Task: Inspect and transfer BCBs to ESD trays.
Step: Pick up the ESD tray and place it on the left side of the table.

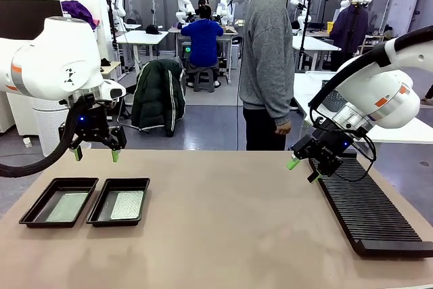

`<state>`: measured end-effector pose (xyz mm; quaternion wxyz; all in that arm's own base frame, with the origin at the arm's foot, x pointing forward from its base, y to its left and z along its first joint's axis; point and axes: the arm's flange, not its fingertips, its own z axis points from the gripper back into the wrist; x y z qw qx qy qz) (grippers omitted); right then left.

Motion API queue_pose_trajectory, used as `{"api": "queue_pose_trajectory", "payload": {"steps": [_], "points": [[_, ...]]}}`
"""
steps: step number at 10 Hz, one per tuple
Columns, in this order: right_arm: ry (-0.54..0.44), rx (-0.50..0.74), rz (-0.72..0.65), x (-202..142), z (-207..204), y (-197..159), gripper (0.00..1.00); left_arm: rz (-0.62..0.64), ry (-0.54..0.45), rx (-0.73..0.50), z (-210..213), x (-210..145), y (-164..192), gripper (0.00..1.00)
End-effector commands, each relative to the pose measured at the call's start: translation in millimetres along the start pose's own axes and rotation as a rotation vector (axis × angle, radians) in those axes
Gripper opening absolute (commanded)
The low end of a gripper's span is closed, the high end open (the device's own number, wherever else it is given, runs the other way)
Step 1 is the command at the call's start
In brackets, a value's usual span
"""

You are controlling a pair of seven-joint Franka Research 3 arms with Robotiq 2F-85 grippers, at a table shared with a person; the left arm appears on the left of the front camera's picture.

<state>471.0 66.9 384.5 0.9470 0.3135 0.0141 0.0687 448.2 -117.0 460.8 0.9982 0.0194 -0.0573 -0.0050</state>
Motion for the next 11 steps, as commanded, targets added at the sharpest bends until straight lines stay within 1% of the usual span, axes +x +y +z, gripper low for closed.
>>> {"api": "queue_pose_trajectory", "payload": {"steps": [1, 11], "points": [[0.007, -0.010, -0.009, 2.5, -0.7, 1.3, 1.00, -0.001, -0.002, 0.000, -1.8, -1.2, 0.2, 1.00], [0.007, -0.010, -0.009, 2.5, -0.7, 1.3, 1.00, -0.001, -0.002, 0.000, -1.8, -1.2, 0.2, 1.00]]}}
